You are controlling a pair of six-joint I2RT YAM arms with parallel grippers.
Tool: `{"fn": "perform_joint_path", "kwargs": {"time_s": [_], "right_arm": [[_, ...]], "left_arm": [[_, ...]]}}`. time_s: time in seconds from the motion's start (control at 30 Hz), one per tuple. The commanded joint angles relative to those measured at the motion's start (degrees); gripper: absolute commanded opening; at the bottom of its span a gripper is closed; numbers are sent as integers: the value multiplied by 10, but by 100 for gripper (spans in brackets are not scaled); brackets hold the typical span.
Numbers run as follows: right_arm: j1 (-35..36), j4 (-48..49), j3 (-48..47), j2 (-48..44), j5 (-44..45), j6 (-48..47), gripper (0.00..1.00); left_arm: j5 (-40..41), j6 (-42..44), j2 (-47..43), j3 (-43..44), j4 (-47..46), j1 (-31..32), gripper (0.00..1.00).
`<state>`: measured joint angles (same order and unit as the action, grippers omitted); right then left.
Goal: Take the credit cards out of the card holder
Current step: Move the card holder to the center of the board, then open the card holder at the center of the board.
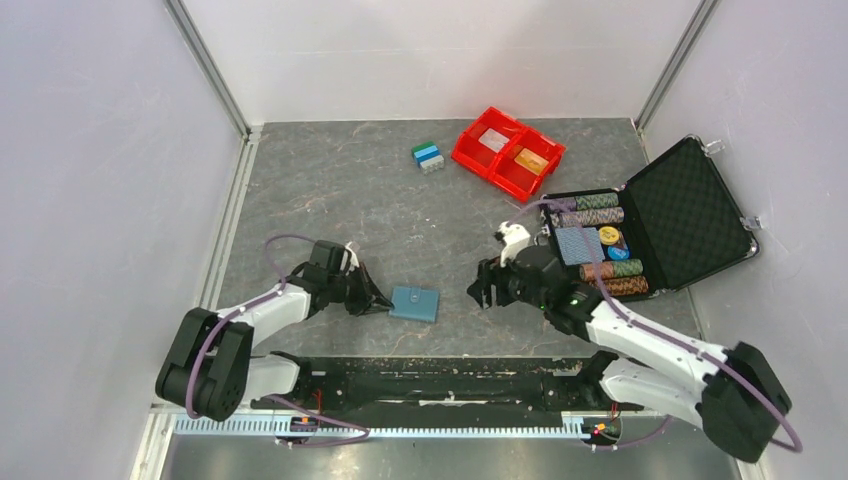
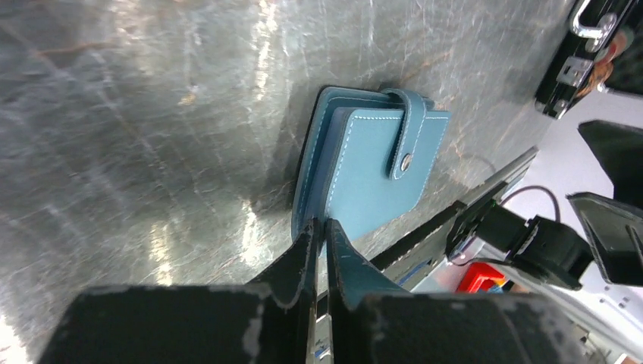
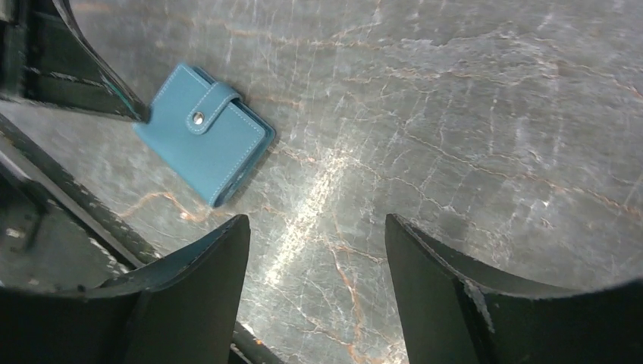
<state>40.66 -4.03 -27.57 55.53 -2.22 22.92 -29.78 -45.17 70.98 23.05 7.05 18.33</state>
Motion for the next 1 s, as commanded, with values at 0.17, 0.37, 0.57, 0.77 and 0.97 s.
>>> {"fn": "perform_joint_path", "kwargs": {"time_s": [0.17,0.37,0.57,0.77,0.97], "right_arm": [[103,93,-81,138,132,-1,60],[184,-6,-177,225,199,79,56],[215,173,-134,230,163,-99,50],[215,296,-69,255,62,-262,50],[215,344,-63,300,25,-336,48]], "left_arm": [[33,13,-39,16,-10,14,44],[157,-10,-155,12,38,14,55],[238,-16,-259,-3,71,13,59],[234,-17,-270,-11,80,14,59],[207,-34,-264,-31,62,13,59]]}}
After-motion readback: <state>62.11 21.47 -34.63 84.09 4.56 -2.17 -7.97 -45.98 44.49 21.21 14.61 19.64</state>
